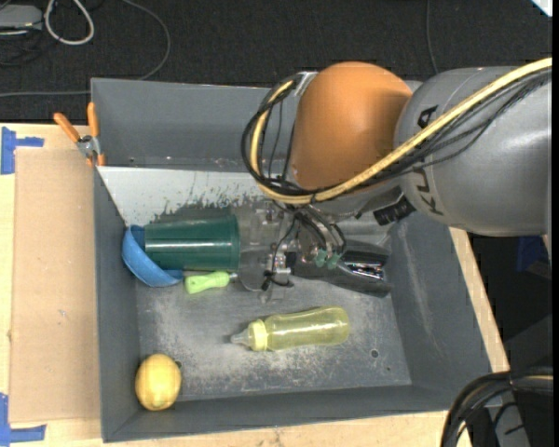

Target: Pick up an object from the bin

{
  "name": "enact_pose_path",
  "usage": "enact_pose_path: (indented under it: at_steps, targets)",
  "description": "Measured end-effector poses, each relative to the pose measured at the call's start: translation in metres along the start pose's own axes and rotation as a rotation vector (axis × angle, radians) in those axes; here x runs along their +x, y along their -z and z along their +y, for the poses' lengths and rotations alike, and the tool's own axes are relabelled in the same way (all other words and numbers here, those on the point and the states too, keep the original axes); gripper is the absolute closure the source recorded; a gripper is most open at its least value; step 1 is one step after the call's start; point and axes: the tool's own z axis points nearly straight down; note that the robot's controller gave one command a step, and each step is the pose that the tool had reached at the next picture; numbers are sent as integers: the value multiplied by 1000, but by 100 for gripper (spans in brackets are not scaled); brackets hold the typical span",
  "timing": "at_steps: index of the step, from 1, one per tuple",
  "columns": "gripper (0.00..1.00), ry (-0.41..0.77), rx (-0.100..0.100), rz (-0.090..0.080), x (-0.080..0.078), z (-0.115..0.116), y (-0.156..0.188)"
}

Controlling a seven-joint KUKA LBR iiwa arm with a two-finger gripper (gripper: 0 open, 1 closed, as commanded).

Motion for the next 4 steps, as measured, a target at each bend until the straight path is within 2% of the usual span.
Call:
enact_pose_path:
  at_steps: [1, 2, 3, 4]
  targets:
    - [0, 0, 0, 0, 0, 0, 0]
    - [0, 1, 0, 6, 54, 17, -54]
    - [0, 11, 0, -2, 57, 18, -60]
    - [0, 398, 0, -2, 16, 82, -35]
